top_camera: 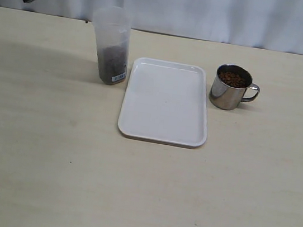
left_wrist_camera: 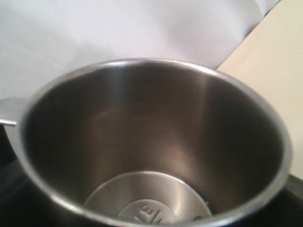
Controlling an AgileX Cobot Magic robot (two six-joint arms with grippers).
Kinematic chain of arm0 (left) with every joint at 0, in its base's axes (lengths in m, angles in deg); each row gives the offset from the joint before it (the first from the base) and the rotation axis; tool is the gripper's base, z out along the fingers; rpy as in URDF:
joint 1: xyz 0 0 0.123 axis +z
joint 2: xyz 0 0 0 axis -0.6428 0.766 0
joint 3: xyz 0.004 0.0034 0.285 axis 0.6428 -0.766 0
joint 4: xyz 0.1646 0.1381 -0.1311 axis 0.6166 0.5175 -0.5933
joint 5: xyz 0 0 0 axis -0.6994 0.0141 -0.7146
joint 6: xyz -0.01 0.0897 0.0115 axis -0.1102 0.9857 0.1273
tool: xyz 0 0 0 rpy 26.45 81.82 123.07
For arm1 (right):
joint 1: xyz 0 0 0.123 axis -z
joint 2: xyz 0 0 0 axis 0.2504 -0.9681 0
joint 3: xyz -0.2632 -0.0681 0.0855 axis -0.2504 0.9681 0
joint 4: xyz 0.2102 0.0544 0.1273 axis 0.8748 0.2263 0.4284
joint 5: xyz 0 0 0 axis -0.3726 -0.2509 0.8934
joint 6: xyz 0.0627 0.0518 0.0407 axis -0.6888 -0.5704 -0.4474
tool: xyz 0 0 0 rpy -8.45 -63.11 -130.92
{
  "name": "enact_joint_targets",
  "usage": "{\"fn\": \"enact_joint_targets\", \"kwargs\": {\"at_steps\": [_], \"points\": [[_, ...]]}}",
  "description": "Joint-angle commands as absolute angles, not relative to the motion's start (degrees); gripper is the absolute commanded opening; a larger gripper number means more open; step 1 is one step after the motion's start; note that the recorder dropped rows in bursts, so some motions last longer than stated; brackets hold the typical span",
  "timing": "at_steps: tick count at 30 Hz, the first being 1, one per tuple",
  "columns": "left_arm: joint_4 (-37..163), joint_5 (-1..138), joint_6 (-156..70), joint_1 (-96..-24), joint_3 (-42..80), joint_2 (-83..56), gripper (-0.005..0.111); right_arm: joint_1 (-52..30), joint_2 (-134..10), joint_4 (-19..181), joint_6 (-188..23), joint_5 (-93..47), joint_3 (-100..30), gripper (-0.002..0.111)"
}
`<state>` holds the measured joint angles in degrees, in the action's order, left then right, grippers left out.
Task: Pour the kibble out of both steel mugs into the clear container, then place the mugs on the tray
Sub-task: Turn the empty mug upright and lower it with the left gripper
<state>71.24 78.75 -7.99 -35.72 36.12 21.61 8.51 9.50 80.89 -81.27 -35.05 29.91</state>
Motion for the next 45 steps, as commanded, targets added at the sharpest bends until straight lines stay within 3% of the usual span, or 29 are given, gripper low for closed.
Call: {"fn": "enact_joint_targets", "kwargs": {"at_steps": [1,12,17,21,24,32,45], "points": [[62.0,69.0,-7.8,-34.7,28.6,18.8,0.0,8.4,9.7,80.5,-81.0,-34.7,30.0,0.005],[76.8,26.4,-46.9,-34.7,-3.8,5.9,0.0,8.4,9.7,80.5,-81.0,-34.7,30.0,0.005],[76.9,8.4,-52.5,-34.7,-18.7,4.5,0.0,8.4,9.7,80.5,-81.0,-34.7,30.0,0.005],[77.3,-1.5,-52.4,-34.7,-29.9,4.5,0.0,8.4,9.7,80.5,-81.0,-34.7,30.0,0.005],[82.6,-1.5,-52.3,-34.7,-35.6,4.5,0.0,8.4,9.7,80.5,-81.0,-34.7,30.0,0.005],[95.3,-1.5,-54.9,-34.7,-34.2,10.4,0.0,8.4,9.7,80.5,-81.0,-34.7,30.0,0.005],[117.0,-1.5,-56.3,-34.7,-17.3,33.5,0.0,8.4,9.7,80.5,-81.0,-34.7,30.0,0.005]]}}
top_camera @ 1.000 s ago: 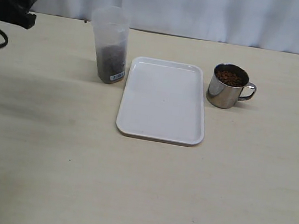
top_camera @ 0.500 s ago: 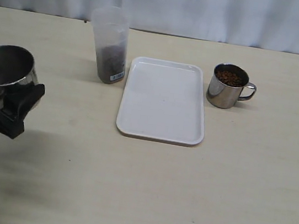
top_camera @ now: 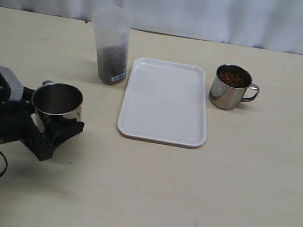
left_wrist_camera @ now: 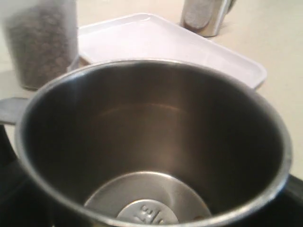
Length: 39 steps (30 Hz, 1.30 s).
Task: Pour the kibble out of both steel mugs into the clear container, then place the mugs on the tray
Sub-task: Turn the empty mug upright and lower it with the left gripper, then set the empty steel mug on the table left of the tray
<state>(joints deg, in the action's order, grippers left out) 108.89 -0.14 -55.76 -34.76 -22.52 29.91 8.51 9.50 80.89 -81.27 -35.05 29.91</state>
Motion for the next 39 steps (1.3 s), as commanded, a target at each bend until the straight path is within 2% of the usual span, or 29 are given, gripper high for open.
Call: {"fn": "enact_joint_targets", "kwargs": {"at_steps": [1,13,24,36,37,39], "points": [[117.8,-1.5,-56.3,-34.7,-16.5,34.1,0.0,8.4,9.7,80.5,-81.0,-34.7,30.0,0.005],[118.7,-1.5,-56.3,-34.7,-10.6,38.0,0.0,8.4,9.7,80.5,-81.0,-34.7,30.0,0.005],[118.2,4.5,-58.9,-34.7,-6.6,38.0,0.0,8.4,9.7,80.5,-81.0,-34.7,30.0,0.005],[118.2,1.5,-59.0,-34.7,-1.5,44.8,0.0,8.4,9.7,80.5,-81.0,-34.7,30.0,0.005],[118.3,1.9,-59.0,-34.7,-1.2,44.8,0.002,8.4,9.7,80.5,-81.0,-34.7,30.0,0.005],[118.4,2.4,-59.0,-34.7,-1.1,44.8,0.012,8.4,9.7,80.5,-81.0,-34.7,30.0,0.005]]}}
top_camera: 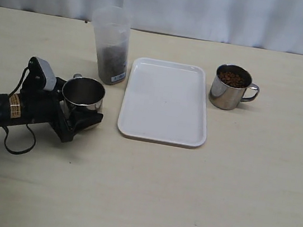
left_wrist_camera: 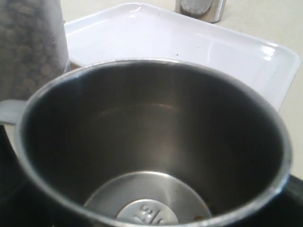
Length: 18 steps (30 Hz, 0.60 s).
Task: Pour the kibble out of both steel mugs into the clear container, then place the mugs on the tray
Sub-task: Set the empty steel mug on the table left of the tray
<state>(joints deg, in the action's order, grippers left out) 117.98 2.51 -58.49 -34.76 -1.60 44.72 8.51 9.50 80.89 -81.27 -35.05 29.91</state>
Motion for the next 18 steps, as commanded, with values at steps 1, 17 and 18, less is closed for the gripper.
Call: {"fn": "enact_joint_targets", "kwargs": {"at_steps": [1,17,18], "points": [[118.4,2.4,-59.0,-34.7,-1.1,44.8,0.024,8.4,9.7,80.5,-81.0,-34.7,30.0,0.005],[119.5,2.9,-62.8,-34.6,-1.1,44.7,0.086,8.4,9.7,80.5,-81.0,-34.7,30.0,0.005],[120.5,3.2,-63.3,-34.5,-1.1,44.6,0.086,8.4,9.7,80.5,-81.0,-34.7,30.0,0.005]]}}
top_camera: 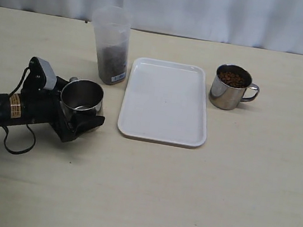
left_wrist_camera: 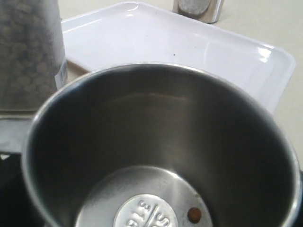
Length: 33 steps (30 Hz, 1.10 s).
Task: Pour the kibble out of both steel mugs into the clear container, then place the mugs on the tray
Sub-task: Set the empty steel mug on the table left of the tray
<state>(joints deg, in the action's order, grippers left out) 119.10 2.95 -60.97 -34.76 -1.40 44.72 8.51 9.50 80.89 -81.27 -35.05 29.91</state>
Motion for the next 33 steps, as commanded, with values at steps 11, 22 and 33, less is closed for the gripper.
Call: {"fn": "enact_joint_targets", "kwargs": {"at_steps": [11,22,33], "points": [[130.9,2.6,-71.7,-28.5,-1.1,41.3,0.086,8.4,9.7,80.5,-81.0,-34.7,30.0,0.005],[138.6,-1.5,-75.1,-25.2,-1.1,41.3,0.086,8.4,9.7,80.5,-81.0,-34.7,30.0,0.005],[141.2,-1.5,-79.6,-23.0,-1.1,40.4,0.086,8.4,9.7,80.5,-81.0,-34.7,30.0,0.005]]}}
